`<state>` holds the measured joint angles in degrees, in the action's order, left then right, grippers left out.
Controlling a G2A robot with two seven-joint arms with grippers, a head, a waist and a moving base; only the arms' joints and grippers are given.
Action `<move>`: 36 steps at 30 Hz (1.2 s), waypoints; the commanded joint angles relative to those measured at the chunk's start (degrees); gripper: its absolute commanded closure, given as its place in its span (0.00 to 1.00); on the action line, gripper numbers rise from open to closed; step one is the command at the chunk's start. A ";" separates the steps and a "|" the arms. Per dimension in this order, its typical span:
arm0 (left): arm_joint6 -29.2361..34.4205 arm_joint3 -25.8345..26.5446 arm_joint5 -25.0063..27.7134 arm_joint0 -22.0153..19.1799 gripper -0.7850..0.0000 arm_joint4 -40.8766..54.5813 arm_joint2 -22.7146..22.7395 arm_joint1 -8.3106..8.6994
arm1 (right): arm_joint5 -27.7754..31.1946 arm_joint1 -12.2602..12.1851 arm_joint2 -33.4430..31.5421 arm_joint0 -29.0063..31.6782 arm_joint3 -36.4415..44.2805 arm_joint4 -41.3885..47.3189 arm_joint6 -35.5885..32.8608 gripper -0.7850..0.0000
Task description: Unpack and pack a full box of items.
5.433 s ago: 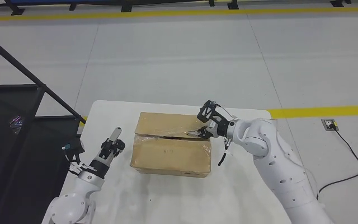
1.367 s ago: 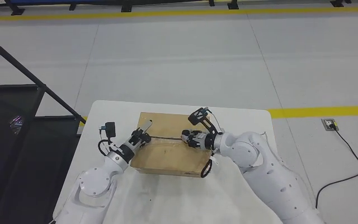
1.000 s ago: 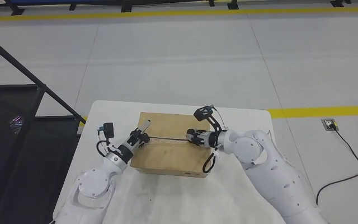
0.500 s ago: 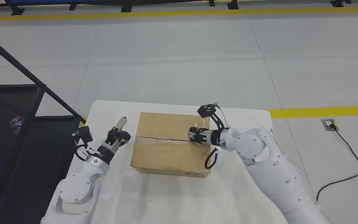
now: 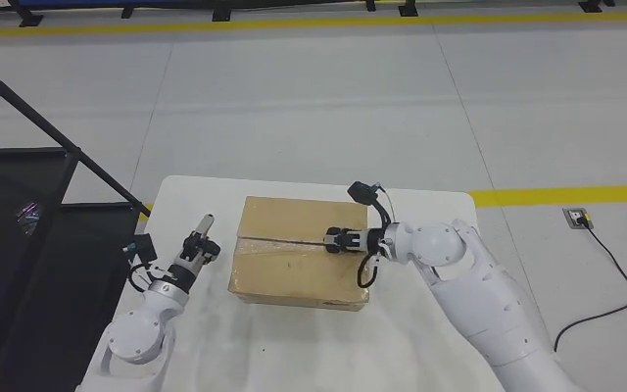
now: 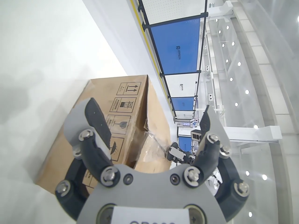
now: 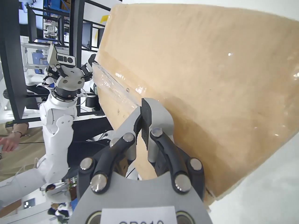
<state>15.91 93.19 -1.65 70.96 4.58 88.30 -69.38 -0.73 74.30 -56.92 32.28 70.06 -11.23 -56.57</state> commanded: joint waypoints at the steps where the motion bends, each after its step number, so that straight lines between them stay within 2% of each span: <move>1: 0.04 0.00 0.09 -0.10 0.00 -0.07 -0.66 -0.07 | -1.30 0.46 1.20 -1.25 -1.47 0.57 -0.24 1.00; 19: 1.36 2.19 0.95 1.08 0.00 0.44 -2.47 -0.26 | -4.54 4.50 9.93 -7.67 -8.26 2.30 2.31 1.00; 36: 1.65 3.17 1.73 2.48 0.00 1.55 -3.04 -0.39 | -0.41 11.06 18.56 -13.57 -17.85 7.33 6.34 1.00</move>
<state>17.61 96.52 0.07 73.42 6.09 85.25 -69.77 -1.40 84.90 -38.94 19.02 52.92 -4.08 -50.36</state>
